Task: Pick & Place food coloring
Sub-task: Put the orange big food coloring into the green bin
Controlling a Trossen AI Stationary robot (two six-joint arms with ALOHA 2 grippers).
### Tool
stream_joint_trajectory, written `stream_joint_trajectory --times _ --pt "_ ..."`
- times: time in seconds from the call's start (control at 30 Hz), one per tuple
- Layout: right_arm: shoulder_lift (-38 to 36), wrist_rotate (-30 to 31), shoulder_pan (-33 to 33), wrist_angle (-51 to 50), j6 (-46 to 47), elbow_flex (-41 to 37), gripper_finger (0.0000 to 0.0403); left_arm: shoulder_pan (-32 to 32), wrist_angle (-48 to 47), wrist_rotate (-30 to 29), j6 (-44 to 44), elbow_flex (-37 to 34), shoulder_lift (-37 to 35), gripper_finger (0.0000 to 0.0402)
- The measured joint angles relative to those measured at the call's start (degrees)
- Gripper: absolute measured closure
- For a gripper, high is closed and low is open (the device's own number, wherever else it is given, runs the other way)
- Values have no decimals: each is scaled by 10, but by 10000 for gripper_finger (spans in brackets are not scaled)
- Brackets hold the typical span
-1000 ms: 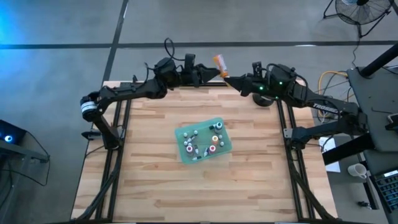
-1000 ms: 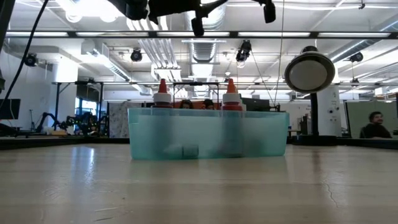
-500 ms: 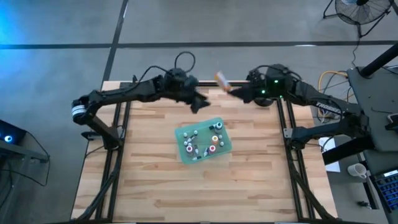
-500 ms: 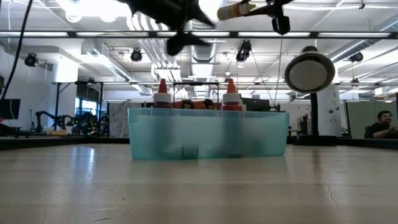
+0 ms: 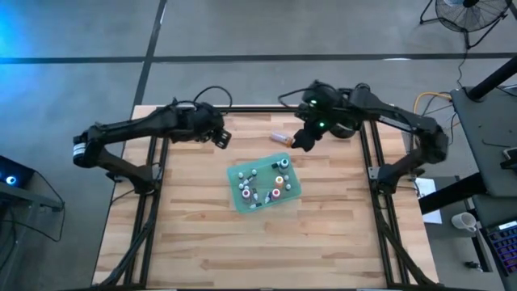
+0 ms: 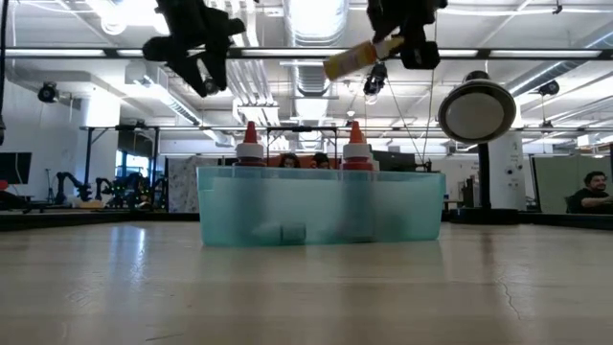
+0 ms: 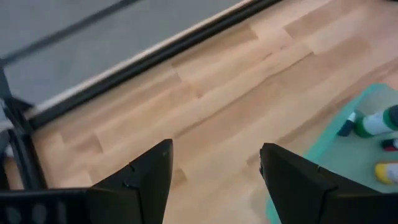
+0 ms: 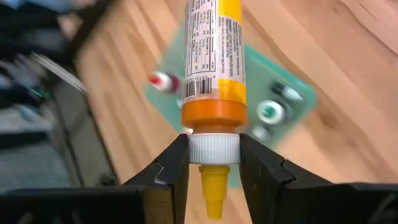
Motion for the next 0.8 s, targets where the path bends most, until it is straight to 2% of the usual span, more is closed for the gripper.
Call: stream_joint_trajectory --times 0.2,0.33,0.53,0.7,0.8 --pt "95 25 8 -140 -83 104 301 -43 -9 2 -111 -58 -42 189" --pt "146 32 13 -175 -94 154 301 -78 -10 3 -187 -125 -63 189" --pt "225 32 24 -213 -112 232 301 -128 -1 20 -350 -234 -77 189" --pt "294 32 35 -264 -103 303 301 -173 6 38 -374 -287 -78 189" --pt "344 31 36 -299 -85 351 301 -188 7 36 -346 -300 -82 189"
